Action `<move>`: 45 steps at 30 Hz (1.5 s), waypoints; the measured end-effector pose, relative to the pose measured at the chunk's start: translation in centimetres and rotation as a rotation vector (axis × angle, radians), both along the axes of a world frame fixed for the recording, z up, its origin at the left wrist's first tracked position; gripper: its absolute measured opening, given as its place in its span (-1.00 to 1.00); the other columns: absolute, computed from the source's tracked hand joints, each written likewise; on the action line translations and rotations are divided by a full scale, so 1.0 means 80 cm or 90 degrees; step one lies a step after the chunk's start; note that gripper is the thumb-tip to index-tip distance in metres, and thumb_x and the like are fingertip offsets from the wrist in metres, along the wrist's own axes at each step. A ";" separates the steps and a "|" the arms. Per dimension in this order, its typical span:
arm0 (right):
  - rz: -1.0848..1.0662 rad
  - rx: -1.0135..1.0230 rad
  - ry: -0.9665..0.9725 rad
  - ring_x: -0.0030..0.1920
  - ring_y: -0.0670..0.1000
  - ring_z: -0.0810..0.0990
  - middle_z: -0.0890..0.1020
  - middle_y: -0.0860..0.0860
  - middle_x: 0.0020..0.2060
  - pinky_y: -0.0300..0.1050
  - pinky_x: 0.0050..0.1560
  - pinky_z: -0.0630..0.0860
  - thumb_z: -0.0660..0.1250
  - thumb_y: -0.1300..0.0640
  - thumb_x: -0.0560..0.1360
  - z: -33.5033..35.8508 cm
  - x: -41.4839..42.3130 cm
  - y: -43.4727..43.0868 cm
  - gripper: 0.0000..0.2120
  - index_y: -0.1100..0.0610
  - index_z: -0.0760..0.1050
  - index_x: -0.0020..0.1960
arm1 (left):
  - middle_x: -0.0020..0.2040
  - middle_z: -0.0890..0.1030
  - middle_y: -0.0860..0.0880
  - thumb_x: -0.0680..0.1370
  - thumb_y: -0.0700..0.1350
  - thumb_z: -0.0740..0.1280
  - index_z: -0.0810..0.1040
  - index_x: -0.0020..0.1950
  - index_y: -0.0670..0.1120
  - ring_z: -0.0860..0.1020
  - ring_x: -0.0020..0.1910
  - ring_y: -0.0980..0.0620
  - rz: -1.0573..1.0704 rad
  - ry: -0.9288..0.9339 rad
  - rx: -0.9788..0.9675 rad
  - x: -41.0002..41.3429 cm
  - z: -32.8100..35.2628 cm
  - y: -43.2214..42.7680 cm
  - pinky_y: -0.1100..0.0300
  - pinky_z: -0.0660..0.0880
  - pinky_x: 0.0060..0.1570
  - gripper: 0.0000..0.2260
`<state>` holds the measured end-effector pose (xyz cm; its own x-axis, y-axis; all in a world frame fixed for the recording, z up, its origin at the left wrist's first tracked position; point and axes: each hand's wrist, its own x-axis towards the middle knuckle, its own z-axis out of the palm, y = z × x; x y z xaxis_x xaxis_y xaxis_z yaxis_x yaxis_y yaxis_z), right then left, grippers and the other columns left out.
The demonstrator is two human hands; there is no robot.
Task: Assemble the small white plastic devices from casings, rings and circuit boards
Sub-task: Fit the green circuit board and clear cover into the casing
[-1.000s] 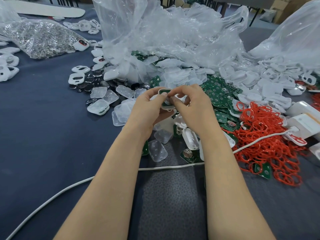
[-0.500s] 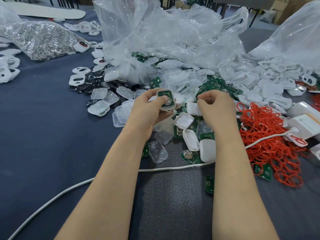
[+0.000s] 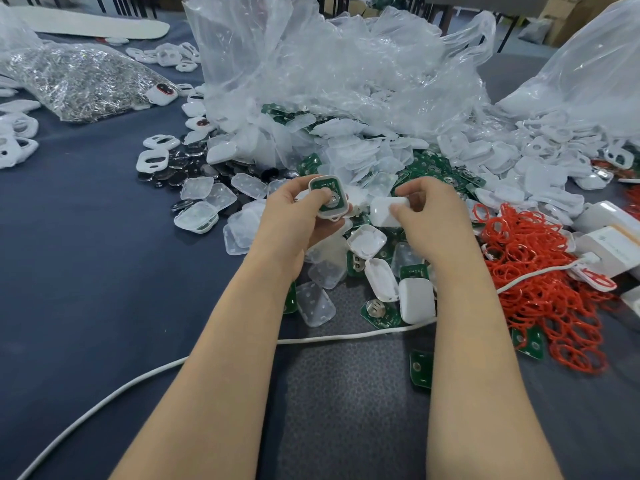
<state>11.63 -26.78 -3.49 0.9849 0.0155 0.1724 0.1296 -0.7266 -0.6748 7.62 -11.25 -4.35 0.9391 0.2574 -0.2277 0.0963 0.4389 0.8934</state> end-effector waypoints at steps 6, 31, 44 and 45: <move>-0.002 0.325 0.006 -0.10 -0.05 0.57 0.49 -0.03 -0.05 -0.19 -0.21 0.62 0.19 0.25 0.60 0.009 -0.002 0.005 -0.92 0.12 0.42 0.04 | 0.09 0.63 -0.28 0.64 -0.15 0.21 0.51 0.06 -0.13 0.67 -0.14 -0.11 -0.013 0.017 -0.040 0.003 0.002 -0.002 0.22 0.59 -0.37 -0.89; 0.276 0.326 0.031 -0.19 -0.13 0.59 0.66 0.03 -0.17 -0.32 -0.18 0.52 0.33 0.29 0.53 0.013 -0.010 0.020 -0.84 0.06 0.58 0.00 | 0.00 0.66 -0.24 0.62 -0.10 0.20 0.60 -0.03 -0.11 0.66 -0.16 -0.12 -0.092 0.032 0.029 0.011 -0.009 -0.002 0.17 0.61 -0.27 -0.80; 0.214 0.518 0.104 -0.15 -0.03 0.65 0.67 0.00 -0.25 -0.10 -0.08 0.63 0.35 0.28 0.51 0.005 -0.004 0.017 -0.92 0.13 0.57 -0.08 | -0.11 0.68 -0.21 0.64 -0.09 0.19 0.56 0.04 -0.16 0.69 -0.21 -0.11 -0.110 0.024 0.007 0.007 -0.007 -0.003 0.21 0.58 -0.35 -0.79; 0.213 0.510 0.101 -0.16 -0.04 0.65 0.67 0.01 -0.25 -0.11 -0.09 0.62 0.36 0.28 0.50 0.005 -0.004 0.017 -0.92 0.13 0.58 -0.08 | -0.12 0.69 -0.20 0.64 -0.08 0.19 0.56 0.04 -0.16 0.69 -0.21 -0.11 -0.112 0.023 0.006 0.007 -0.008 -0.003 0.21 0.58 -0.35 -0.79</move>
